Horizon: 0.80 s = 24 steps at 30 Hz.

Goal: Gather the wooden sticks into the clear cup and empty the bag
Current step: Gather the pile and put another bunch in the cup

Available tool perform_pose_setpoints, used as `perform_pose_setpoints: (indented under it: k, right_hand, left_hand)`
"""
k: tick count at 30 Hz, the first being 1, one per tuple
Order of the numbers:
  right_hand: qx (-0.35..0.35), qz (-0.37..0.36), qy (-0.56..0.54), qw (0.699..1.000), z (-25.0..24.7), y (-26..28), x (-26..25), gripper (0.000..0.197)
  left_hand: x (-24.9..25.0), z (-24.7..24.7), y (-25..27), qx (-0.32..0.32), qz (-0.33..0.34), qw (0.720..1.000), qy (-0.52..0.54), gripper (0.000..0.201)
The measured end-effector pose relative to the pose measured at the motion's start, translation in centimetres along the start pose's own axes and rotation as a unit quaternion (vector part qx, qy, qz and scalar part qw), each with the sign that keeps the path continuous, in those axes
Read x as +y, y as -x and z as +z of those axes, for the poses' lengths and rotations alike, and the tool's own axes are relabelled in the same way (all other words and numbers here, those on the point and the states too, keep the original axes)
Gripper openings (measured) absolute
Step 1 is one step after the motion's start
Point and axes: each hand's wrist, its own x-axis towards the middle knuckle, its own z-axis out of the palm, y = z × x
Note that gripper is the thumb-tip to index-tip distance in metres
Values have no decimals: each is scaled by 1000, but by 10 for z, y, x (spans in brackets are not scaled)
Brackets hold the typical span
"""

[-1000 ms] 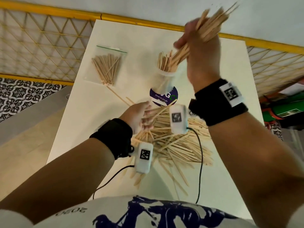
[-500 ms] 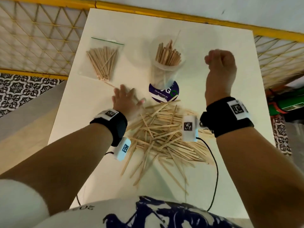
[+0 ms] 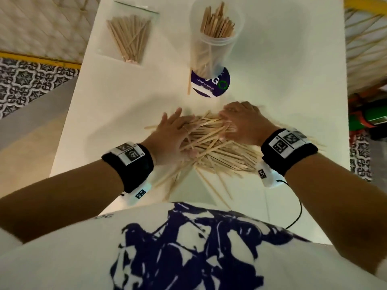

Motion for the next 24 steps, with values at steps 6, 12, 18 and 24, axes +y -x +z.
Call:
perform_pose_setpoints:
  k: [6,12,18,24]
  right_hand:
    - [-76,-25,59,995,31,60,-18,138]
    - [-64,-34,74,995,58,65,-27,125]
    - [5,8,58,998,36,46,9,112]
    - [112,321,-203,918,40,89,81,88]
  left_hand:
    - [-1,38,76,-118,-78,986,-83,140]
    - [-14,49,71,-63,-144,987,-29,143]
    - [-8,23,15,-25,-145,988,-47,134]
    - [8,7,-8,-89,-95,988,-86,143]
